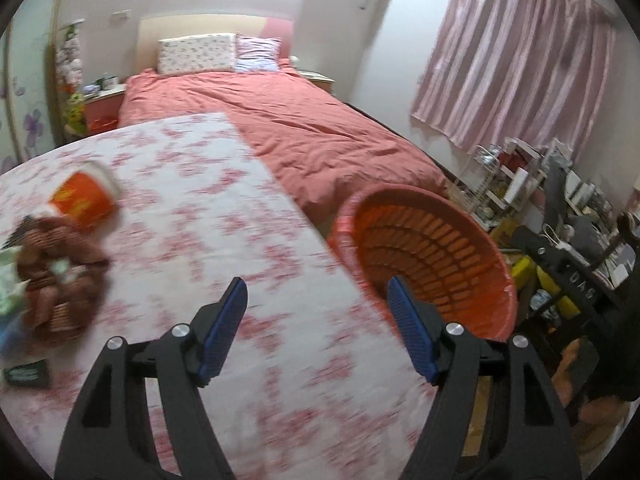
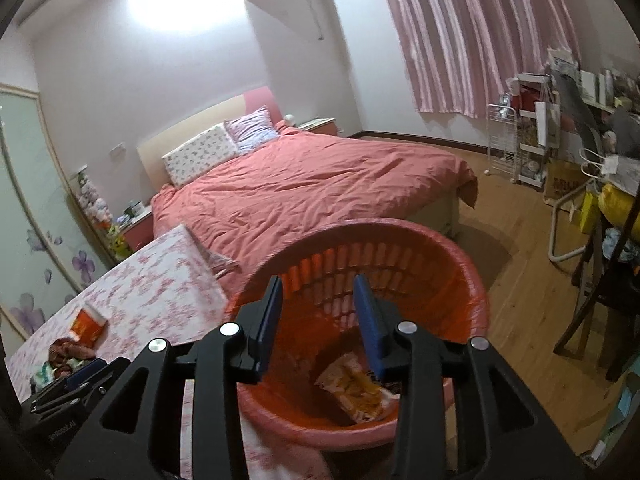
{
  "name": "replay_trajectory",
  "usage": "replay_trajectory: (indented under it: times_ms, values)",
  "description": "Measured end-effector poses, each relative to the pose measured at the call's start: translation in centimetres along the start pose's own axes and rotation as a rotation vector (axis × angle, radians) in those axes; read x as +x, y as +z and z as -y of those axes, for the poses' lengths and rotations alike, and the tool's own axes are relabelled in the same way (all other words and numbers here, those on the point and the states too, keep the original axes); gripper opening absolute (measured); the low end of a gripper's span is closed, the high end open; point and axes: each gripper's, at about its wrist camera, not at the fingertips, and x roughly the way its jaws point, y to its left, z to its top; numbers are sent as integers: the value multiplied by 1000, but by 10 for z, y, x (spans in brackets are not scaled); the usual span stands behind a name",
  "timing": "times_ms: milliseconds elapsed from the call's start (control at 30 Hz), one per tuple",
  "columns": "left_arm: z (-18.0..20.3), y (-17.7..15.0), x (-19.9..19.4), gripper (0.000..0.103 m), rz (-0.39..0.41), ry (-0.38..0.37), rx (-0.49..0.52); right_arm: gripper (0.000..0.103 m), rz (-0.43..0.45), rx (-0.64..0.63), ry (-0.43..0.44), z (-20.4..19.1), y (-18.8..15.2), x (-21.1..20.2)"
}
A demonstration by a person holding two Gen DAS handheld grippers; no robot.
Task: Collect trash
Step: 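Move both open grippers back over the items on the bed, then grasp the brown plaid scrunchie with the right gripper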
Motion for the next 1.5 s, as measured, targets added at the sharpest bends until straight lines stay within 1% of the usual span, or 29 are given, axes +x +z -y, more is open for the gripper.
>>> replay_trajectory:
  times_ms: [200, 333, 400, 633, 733, 967, 1200, 1367, 1500]
  values:
    - [-53, -9, -40, 71, 36, 76, -76, 38, -18, -63, 70, -40, -6, -9]
    - [-90, -17, -68, 72, 61, 142, -128, 38, -42, -120, 135, -76, -16, -14]
    - [-113, -23, -84, 71, 75, 179, -158, 38, -51, -140, 158, -88, -20, -18]
    - [-170, -42, -127, 71, 119, 307, -232, 38, -99, -235, 256, -147, -41, -24]
    - [-195, -50, -144, 71, 130, 345, -273, 38, -125, -268, 289, -171, -51, -24]
    - [-231, -61, -166, 71, 150, 394, -335, 38, -192, -350, 356, -223, -76, -20]
    - [-254, -69, -180, 71, 163, 422, -359, 38, -267, -368, 403, -262, -94, -4]
    - [-266, -73, -183, 71, 156, 433, -377, 38, -316, -357, 410, -279, -101, 10]
    - [-274, -76, -182, 71, 147, 441, -391, 38, -332, -360, 389, -290, -105, 23]
